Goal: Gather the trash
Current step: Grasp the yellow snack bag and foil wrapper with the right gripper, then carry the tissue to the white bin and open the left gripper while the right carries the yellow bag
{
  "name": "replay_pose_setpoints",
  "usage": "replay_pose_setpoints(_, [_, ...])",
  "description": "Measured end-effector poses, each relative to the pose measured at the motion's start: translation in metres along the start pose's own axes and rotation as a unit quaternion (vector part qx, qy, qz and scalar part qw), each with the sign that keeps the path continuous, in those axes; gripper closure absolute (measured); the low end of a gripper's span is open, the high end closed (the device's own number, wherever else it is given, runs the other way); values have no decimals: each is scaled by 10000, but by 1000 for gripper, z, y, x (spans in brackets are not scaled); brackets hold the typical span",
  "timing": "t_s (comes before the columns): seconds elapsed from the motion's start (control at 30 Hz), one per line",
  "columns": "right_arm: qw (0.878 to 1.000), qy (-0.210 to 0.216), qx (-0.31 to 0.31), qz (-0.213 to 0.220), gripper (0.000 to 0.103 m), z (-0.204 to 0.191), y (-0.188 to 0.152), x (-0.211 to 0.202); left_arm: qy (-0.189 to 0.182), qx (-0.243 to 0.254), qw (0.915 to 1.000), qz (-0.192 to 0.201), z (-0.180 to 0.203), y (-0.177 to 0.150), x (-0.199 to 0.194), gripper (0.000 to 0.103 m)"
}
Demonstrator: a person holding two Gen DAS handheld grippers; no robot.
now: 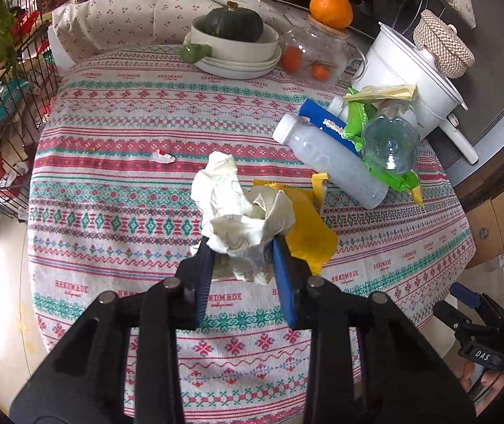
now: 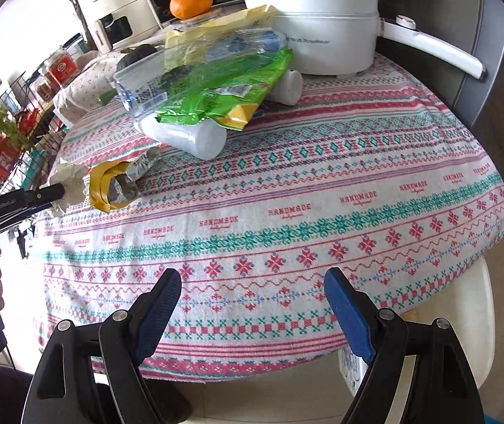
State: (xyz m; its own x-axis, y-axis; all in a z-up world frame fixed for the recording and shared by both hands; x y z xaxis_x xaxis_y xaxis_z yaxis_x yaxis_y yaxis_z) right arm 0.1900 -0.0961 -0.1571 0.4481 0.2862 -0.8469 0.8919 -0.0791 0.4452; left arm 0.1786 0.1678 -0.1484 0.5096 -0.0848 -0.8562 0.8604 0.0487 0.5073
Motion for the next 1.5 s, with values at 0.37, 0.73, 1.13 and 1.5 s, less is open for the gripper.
replay_pose_setpoints(0.37, [9968, 765, -233, 2, 19, -131, 9, 57, 94, -167, 9996, 195, -36, -17, -31, 68])
replay_pose_setpoints(0.73, [9986, 477, -187, 88, 33, -170, 11, 113, 28, -252, 9995, 162, -46, -25, -34, 68])
replay_pose_setpoints(1.13, [9966, 608, -554, 35, 76, -167, 0, 99, -82, -110, 9999, 93, -30, -27, -31, 68])
replay_pose_setpoints(1.5, [9941, 686, -818, 171, 78, -125, -10, 30, -348, 387, 9984, 242, 22, -18, -39, 68])
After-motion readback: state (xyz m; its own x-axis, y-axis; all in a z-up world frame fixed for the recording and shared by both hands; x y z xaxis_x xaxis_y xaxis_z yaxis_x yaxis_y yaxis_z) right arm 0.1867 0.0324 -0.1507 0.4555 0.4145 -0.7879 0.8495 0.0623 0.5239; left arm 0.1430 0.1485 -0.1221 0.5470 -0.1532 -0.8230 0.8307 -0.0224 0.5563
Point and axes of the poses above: each gripper's, at about its wrist camera, not at the fingertips, and x roughly the way its jaws point, z to its right, y to its top, the point moved 8 cm from there along x, roughly the way its jaws point, and after that the axes turned 14 degrees about x, right-handed, at the moved point
